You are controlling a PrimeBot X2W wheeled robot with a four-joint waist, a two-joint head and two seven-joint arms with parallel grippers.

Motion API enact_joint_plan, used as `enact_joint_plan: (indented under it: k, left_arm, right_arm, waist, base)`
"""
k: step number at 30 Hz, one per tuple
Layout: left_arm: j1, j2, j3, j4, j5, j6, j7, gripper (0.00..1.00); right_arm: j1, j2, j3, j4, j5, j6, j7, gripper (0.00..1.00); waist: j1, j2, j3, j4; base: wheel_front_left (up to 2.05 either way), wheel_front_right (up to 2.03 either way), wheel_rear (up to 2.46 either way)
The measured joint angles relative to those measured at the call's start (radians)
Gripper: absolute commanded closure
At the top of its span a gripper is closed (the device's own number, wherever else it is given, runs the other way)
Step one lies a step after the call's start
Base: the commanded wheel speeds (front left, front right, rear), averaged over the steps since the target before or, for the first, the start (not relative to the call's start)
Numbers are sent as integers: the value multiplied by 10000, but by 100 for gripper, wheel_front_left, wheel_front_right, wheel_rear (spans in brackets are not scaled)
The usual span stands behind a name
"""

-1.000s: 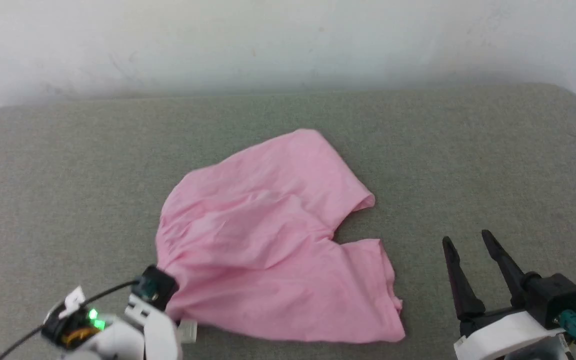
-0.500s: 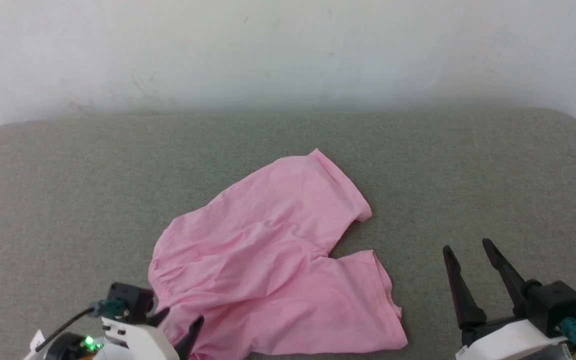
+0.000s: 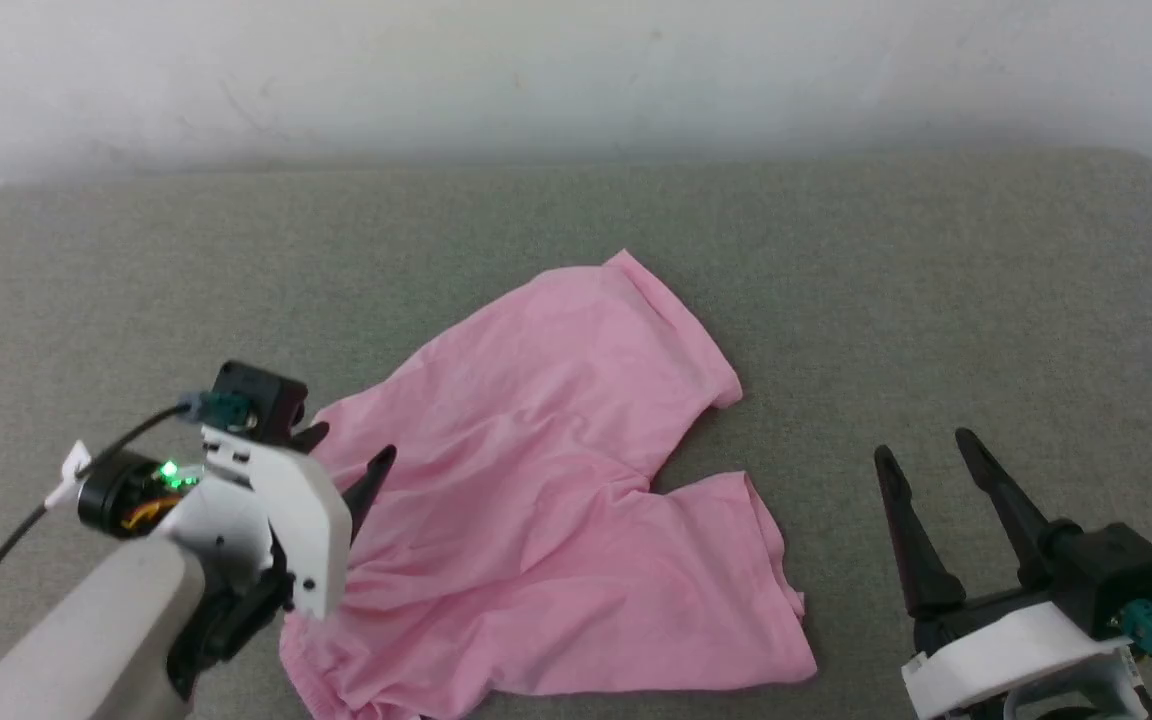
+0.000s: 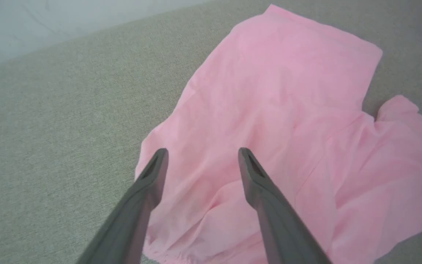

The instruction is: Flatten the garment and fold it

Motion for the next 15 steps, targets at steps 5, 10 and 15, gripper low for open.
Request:
enact_joint_plan:
  k: [5,10,15]
  left_arm:
    - [-1323,-752,-362,1718,12,-1014,111,0]
    - [-2574,-1229,-884,3183,136,-1726,376,0]
    - [-3311,-1513,-1524,4481,198,-2040,1078,100]
  right_arm:
    - [-303,-81,33,48,8,0,-27,0]
    - [-575,-117,144,111,10,0,-56,0]
    - [-756,-157,180,293,31,0,-115,0]
  waist:
    - [0,0,466,-166]
    - [1,0,916,-328]
    - [2,0,1265,-524]
  base:
    - [0,0,0]
    - [0,0,0]
    - [0,0,0]
